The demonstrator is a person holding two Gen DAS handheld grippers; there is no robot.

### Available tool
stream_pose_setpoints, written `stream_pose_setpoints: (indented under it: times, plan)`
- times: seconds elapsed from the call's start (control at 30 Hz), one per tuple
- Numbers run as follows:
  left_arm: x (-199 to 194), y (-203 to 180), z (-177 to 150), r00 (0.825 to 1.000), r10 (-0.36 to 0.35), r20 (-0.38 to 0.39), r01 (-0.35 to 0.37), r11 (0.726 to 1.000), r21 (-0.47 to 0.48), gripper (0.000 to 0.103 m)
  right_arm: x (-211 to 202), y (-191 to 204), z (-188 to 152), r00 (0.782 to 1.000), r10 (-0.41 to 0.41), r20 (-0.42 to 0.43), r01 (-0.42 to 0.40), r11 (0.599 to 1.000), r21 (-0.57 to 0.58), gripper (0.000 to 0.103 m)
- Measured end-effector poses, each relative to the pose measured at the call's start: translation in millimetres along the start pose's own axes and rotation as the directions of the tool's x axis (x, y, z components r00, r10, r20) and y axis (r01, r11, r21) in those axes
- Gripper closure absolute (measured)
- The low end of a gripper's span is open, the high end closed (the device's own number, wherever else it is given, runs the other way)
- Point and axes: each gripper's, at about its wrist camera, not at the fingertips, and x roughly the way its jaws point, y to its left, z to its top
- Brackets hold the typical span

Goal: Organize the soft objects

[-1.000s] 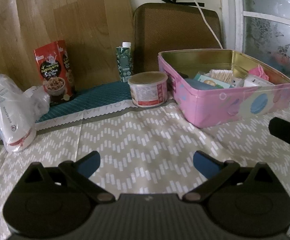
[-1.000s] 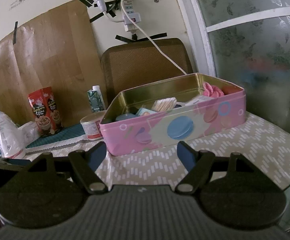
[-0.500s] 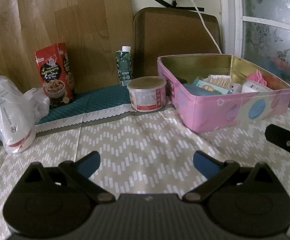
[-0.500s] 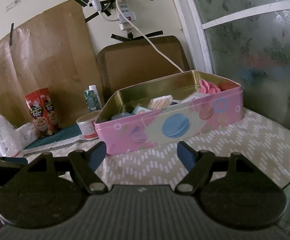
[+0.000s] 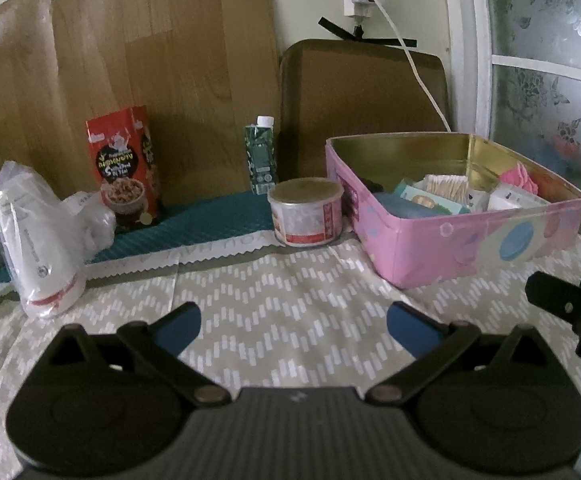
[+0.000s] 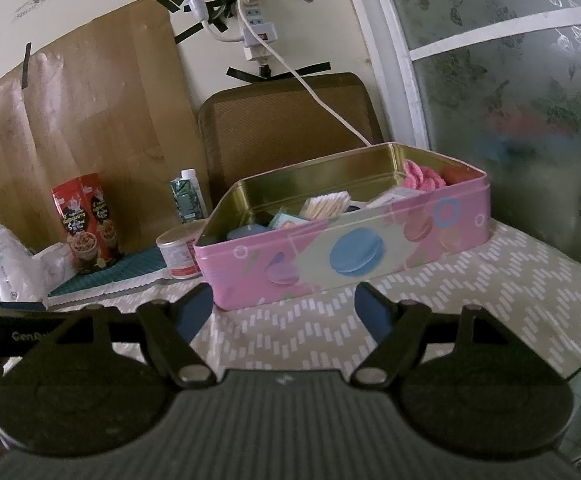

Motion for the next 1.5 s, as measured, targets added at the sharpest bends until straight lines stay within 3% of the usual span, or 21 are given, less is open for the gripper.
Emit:
stream_pose_setpoints:
  times: [0.13,0.33,0.6,1.1,1.5]
  plan:
    - [-3.4,-2.6,0.3,1.000,0.018,0.014,-0.018,1.000,0.014,0.000,-0.1,0.1,0.0,1.000,0.000,0.000,0.000,1.000,0.000,0.023]
    - [-1.9,-1.8,1.6,0.999,-0.027,-0.035,0.027,1.000,0.000,0.000,-0.4,0.5,-0.2,1.000,-0.001,0.001,0.001,1.000,0.000,0.023]
    - [-6.0,-2.8,1.3,0.999,-0.041,-0.020,0.041,0.999,0.008,0.000,-0.3,0.2,-0.6,1.000,0.000,0.001,0.000,1.000,0.000,0.023]
    - [-5.8,-1.9,1.3,0.999,-0.019,-0.030,0.020,1.000,0.005,0.000,-1.0,1.3,2.0,1.000,0.004,-0.002,-0.004,1.000,-0.004,0.023]
    - [1.9,-2.8,-0.9,0.993,-0.056,-0.107,0.056,0.998,-0.007,0.000,0.4,1.8,0.5,1.000,0.009,-0.006,-0.009,1.000,-0.010,0.023]
